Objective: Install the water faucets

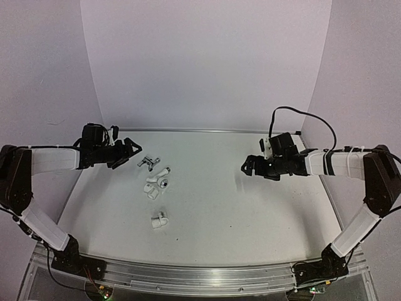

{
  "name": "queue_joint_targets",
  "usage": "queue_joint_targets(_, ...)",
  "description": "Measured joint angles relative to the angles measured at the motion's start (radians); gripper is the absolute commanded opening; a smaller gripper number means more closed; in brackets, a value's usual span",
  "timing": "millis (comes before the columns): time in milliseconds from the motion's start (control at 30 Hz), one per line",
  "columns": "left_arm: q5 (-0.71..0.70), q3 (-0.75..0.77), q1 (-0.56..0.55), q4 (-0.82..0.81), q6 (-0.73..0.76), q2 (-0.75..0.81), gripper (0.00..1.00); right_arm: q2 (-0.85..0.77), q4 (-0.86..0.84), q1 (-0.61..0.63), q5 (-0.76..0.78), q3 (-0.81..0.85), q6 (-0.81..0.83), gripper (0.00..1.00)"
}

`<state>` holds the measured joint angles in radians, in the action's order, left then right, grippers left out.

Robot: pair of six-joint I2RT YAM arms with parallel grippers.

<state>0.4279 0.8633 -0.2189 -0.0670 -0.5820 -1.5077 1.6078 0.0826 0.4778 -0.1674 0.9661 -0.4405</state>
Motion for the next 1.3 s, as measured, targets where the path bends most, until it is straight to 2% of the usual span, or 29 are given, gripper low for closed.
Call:
queue_joint_targets(133, -0.007, 0.061, -0.029, 0.013, -0.004, -0.091, 0.81, 0.002, -0.013, 0.000, -0.028, 0.000, -0.037, 0.98)
queue_joint_targets(500, -0.151, 0.076, -0.207, 0.143, 0.042, -0.199, 0.86, 0.061, -0.065, 0.015, -0.150, -0.002, -0.050, 0.98)
queue_joint_targets(700, -0.236, 0.139, -0.238, 0.216, 0.085, -0.257, 0.90, 0.146, -0.078, 0.078, -0.169, 0.018, -0.051, 0.98)
queue_joint_targets(900, -0.280, 0.267, -0.253, 0.267, 0.143, -0.341, 0.94, 0.203, -0.079, 0.132, -0.171, 0.061, -0.056, 0.98)
queue_joint_targets(1067, -0.294, 0.346, -0.264, 0.305, 0.189, -0.406, 0.86, 0.211, -0.083, 0.156, -0.171, 0.081, -0.065, 0.98)
queue_joint_targets(1200, -0.300, 0.396, -0.276, 0.335, 0.220, -0.438, 0.75, 0.215, -0.084, 0.164, -0.171, 0.085, -0.071, 0.98)
queue_joint_targets(1300, -0.305, 0.466, -0.283, 0.361, 0.245, -0.488, 0.73, 0.223, -0.084, 0.167, -0.170, 0.087, -0.075, 0.98)
